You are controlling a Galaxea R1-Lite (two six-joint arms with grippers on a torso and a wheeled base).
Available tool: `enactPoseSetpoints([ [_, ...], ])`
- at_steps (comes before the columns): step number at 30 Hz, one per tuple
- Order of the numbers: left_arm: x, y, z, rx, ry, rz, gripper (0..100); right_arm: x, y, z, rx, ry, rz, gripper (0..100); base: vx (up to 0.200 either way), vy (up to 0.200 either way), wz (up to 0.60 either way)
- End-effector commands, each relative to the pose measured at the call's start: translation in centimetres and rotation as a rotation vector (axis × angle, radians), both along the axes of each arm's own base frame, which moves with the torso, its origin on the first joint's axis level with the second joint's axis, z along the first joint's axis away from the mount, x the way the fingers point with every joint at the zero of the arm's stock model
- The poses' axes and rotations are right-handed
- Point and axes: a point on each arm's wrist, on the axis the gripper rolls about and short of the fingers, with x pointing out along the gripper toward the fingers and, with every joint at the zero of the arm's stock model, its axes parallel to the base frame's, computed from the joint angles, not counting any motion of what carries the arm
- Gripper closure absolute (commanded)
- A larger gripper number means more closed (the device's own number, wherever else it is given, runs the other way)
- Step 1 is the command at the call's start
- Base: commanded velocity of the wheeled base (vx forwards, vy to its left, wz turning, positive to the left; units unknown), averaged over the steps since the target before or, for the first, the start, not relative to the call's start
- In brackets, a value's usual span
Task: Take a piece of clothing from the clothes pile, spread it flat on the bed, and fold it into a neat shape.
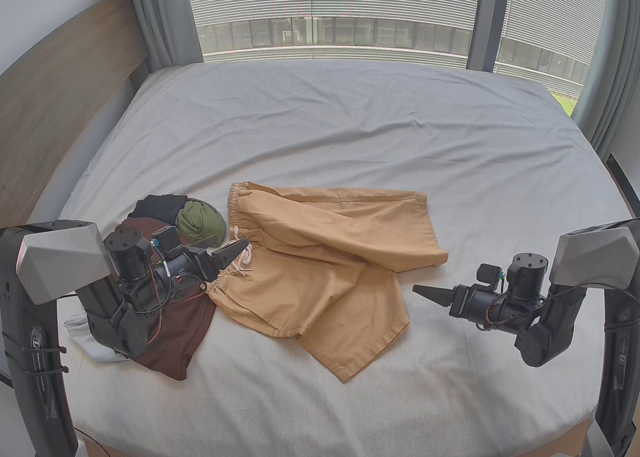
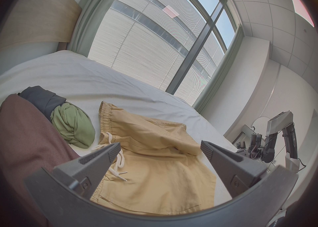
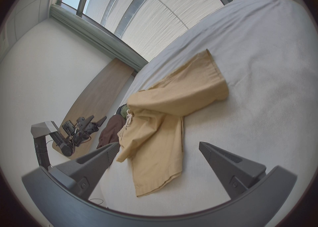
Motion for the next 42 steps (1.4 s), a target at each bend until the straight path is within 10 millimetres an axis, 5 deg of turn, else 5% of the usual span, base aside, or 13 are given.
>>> enactPoseSetpoints([
  [1, -0.1, 0.0, -0.1, 0.000, 0.004, 0.000, 0, -0.4, 1.0, -2.1, -0.015, 0.058, 0.031, 0, 0.000, 0.000, 0.00],
  [31, 0.1, 0.0, -0.3, -0.001, 0.006, -0.002, 0, 1.0, 3.1, -6.7, -0.042, 0.072, 0.024, 0, 0.000, 0.000, 0.00],
  [32, 0.1, 0.0, -0.3, -0.001, 0.006, -0.002, 0, 1.0, 3.2, -6.7, -0.040, 0.066, 0.027, 100, 0.000, 0.000, 0.00],
  [39, 0.2, -0.1, -0.4, -0.003, 0.006, -0.002, 0, 0.4, 3.2, -6.3, -0.041, 0.069, 0.033, 100, 0.000, 0.000, 0.00],
  [42, 0.2, -0.1, -0.4, -0.003, 0.006, -0.002, 0, 0.1, 3.0, -4.7, -0.036, 0.048, 0.032, 100, 0.000, 0.000, 0.00],
])
